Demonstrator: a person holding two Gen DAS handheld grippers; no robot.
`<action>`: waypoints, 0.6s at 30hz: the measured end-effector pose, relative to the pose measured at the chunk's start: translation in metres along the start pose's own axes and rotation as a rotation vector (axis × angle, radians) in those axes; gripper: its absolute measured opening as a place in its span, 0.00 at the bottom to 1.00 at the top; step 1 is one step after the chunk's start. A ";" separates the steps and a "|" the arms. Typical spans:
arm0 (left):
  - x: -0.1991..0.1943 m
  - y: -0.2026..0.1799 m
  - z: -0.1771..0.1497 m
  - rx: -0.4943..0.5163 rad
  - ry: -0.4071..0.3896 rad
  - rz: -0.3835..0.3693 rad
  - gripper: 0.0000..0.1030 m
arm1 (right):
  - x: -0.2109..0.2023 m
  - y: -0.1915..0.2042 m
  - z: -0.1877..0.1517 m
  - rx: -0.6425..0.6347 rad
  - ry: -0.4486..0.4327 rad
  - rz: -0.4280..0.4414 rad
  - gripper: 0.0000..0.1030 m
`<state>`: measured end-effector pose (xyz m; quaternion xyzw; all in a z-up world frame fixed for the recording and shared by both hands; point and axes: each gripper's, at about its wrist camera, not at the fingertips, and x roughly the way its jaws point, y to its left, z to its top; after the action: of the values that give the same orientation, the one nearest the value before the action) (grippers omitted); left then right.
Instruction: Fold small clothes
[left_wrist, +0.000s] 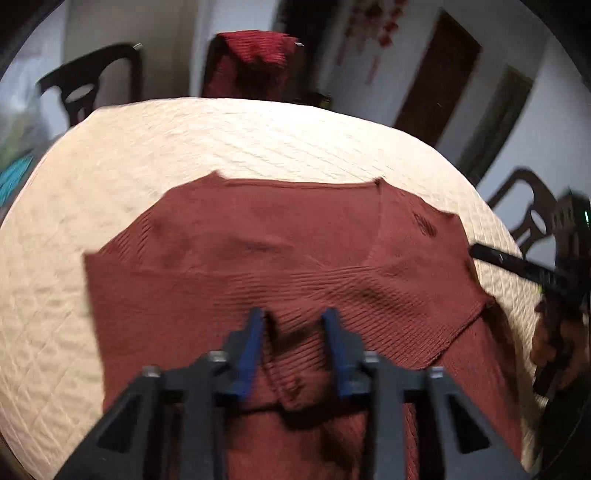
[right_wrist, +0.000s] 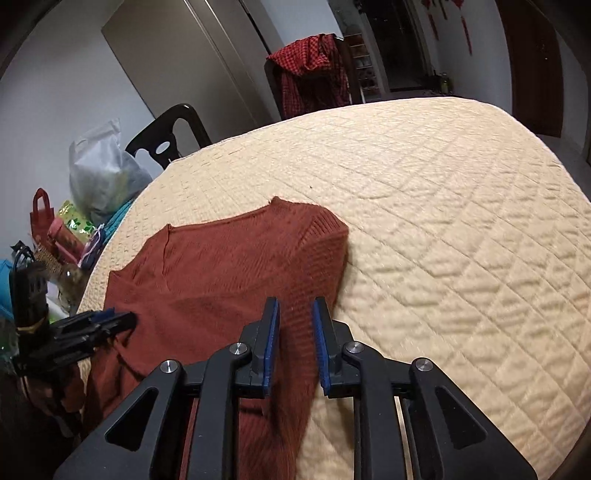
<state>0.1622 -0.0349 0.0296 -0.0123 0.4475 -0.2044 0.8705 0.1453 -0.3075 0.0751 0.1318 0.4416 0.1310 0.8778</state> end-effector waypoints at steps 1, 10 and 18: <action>-0.001 -0.004 0.002 0.021 -0.003 -0.008 0.15 | 0.003 -0.002 0.001 0.003 0.003 0.002 0.18; -0.014 -0.002 0.024 0.065 -0.104 0.015 0.08 | 0.012 -0.027 0.003 0.063 0.006 -0.051 0.18; -0.014 0.018 0.004 0.014 -0.034 -0.007 0.44 | 0.001 -0.020 0.006 0.042 -0.024 -0.029 0.18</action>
<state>0.1639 -0.0142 0.0389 -0.0110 0.4312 -0.2103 0.8773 0.1530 -0.3265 0.0712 0.1456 0.4354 0.1074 0.8819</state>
